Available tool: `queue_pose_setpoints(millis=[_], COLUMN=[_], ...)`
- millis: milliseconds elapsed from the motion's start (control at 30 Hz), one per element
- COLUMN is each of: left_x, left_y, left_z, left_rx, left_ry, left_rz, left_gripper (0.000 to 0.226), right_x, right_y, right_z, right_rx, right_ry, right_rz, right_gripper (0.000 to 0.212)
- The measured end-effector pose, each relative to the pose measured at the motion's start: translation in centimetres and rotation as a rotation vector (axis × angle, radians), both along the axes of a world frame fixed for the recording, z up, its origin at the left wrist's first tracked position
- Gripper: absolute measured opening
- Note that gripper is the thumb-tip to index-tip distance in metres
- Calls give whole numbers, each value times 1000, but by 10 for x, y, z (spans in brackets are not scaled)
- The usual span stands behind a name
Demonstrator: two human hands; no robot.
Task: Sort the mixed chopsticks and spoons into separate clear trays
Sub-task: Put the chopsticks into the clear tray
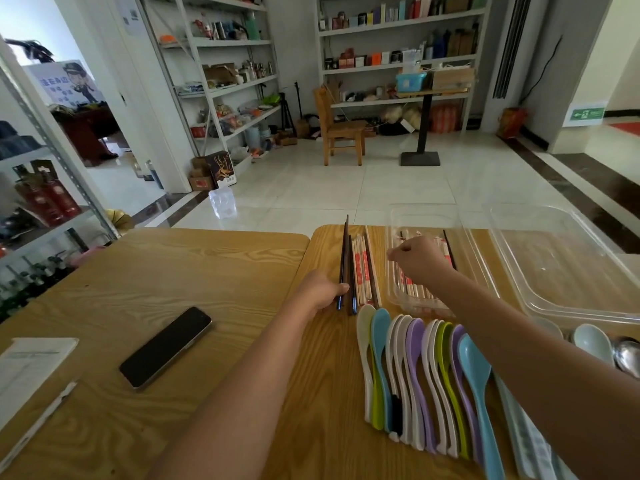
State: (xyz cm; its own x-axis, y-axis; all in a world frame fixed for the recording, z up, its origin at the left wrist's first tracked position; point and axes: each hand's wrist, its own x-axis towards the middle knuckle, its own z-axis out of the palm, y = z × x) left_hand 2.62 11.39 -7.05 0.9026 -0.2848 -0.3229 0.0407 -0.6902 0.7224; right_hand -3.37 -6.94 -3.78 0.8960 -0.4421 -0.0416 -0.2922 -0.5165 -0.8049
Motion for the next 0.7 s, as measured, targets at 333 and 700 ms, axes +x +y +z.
queue_pose_setpoints(millis=[333,700], left_x=[-26,-29], left_y=[-21,-25], left_z=[43,46], left_rx=[-143,-245], left_ry=[-63,-113], left_rz=[-178,-130], left_gripper=[29,35], right_x=[6,8], right_y=[14,-27], right_z=[30,35], right_rx=[369,619], right_ry=[-45,-112], right_rz=[-110,-261], right_gripper=[30,20])
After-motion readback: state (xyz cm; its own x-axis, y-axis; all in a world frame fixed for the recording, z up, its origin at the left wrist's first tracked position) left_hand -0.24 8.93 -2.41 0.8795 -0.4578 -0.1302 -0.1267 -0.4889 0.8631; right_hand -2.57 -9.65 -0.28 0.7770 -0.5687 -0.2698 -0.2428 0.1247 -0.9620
